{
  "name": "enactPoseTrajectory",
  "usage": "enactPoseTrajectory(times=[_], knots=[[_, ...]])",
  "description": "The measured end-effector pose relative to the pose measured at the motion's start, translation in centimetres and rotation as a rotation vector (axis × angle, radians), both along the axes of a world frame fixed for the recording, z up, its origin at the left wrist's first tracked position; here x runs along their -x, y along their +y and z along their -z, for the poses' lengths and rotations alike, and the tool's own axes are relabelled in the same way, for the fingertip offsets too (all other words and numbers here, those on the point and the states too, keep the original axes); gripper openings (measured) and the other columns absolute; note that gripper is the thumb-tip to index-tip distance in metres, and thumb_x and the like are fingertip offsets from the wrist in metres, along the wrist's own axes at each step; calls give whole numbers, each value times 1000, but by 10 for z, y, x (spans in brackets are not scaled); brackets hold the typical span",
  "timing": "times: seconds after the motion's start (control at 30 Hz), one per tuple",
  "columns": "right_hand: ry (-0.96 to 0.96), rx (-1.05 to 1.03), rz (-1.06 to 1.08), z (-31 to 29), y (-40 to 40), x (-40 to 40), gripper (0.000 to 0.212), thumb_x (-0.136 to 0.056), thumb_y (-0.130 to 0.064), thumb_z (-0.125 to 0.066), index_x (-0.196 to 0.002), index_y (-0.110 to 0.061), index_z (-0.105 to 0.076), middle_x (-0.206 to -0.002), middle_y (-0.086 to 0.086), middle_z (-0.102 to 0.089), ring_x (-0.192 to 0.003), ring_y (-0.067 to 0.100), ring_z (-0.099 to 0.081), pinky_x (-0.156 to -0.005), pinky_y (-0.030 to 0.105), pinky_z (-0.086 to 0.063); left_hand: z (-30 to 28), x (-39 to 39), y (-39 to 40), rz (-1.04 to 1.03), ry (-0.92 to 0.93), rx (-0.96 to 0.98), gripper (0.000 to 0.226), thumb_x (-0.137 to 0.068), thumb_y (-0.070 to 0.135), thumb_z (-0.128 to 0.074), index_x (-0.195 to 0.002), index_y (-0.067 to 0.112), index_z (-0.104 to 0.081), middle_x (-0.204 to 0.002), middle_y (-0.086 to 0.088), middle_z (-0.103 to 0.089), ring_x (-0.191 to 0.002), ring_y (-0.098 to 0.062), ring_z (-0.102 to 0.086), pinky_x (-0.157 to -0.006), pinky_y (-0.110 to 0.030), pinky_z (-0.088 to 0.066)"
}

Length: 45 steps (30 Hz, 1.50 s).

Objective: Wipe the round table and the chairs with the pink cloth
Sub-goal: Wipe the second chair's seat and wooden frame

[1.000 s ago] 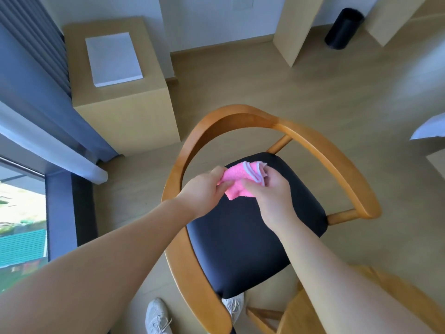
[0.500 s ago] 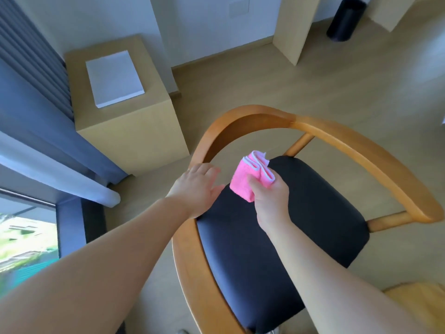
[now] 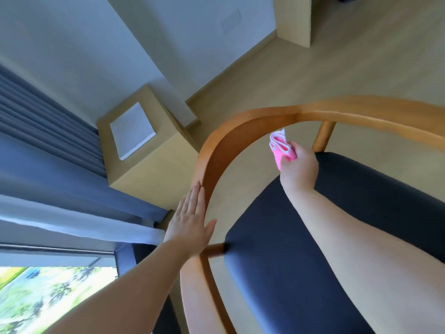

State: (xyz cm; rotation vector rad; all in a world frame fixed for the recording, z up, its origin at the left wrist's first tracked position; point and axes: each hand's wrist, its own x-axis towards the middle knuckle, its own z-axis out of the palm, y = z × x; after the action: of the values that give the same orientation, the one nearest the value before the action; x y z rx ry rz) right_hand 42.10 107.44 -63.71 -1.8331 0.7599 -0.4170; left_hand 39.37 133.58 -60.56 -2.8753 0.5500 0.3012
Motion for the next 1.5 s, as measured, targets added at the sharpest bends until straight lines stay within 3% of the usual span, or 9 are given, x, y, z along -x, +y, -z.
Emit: enactPoseTrajectory(times=[0.17,0.27,0.4,0.53,0.67,0.83,0.93,1.23,1.5], knots=[[-90,68,210,7,-29,-43,9,-90,-16,-59,-96,-19,-65,-97,3,-60,-84,20,-56,-64,31,-45,15,9,-1,-57,-57,197,84,-93,53,-30,-142,29,34,-152,14,34,-140,-3,26,-116,-29,2],[-155,68,238,10,-22,-69,15,-90,-18,-62,-104,-18,-67,-101,5,-61,-90,22,-58,-68,32,-47,15,7,1,-41,-64,259,77,-92,50,-28,-144,35,27,-154,18,26,-143,-1,17,-117,-28,-4],[-306,135,112,14,27,-75,17,-84,-12,-71,-100,-15,-70,-93,6,-60,-79,20,-59,-66,27,-52,14,6,1,-35,-59,275,73,-93,52,-25,-148,33,18,-156,19,18,-144,-1,10,-117,-31,-8],[-388,163,-122,31,76,-54,28,-75,-15,-80,-101,-12,-70,-99,8,-63,-88,21,-61,-75,20,-51,12,6,1,-21,-46,304,71,-94,50,-26,-151,25,6,-159,13,10,-146,-5,5,-119,-36,-11],[-432,139,-263,48,117,-27,42,-85,-8,-68,-126,-10,-60,-127,13,-54,-112,23,-56,-89,32,-54,12,6,0,-4,-41,331,74,-92,48,-31,-151,16,0,-160,6,3,-147,-9,2,-119,-41,-15],[-480,6,-345,52,139,-17,46,-101,-24,-38,-145,-12,-40,-149,15,-31,-133,25,-39,-98,37,-49,13,7,0,14,-56,351,75,-92,47,-33,-151,12,-4,-160,2,-2,-147,-11,-2,-118,-44,-18],[-450,59,-339,49,133,-25,50,-101,-30,-33,-148,-13,-33,-150,16,-28,-131,28,-39,-98,41,-47,13,5,1,21,-48,340,76,-92,47,-32,-151,10,-4,-160,1,0,-147,-12,0,-118,-46,-18],[-440,98,-134,35,95,-63,46,-98,-26,-41,-141,-9,-45,-141,24,-36,-128,34,-40,-101,42,-46,12,6,2,15,-12,323,79,-90,50,-31,-152,11,0,-160,3,7,-147,-11,6,-120,-38,-8],[-498,37,-322,49,136,-18,36,-99,-17,-47,-134,-12,-53,-137,14,-46,-122,22,-47,-97,32,-47,13,6,4,2,-16,440,71,-92,46,-31,-150,17,-3,-160,1,-2,-147,-10,-1,-118,-44,-17]])
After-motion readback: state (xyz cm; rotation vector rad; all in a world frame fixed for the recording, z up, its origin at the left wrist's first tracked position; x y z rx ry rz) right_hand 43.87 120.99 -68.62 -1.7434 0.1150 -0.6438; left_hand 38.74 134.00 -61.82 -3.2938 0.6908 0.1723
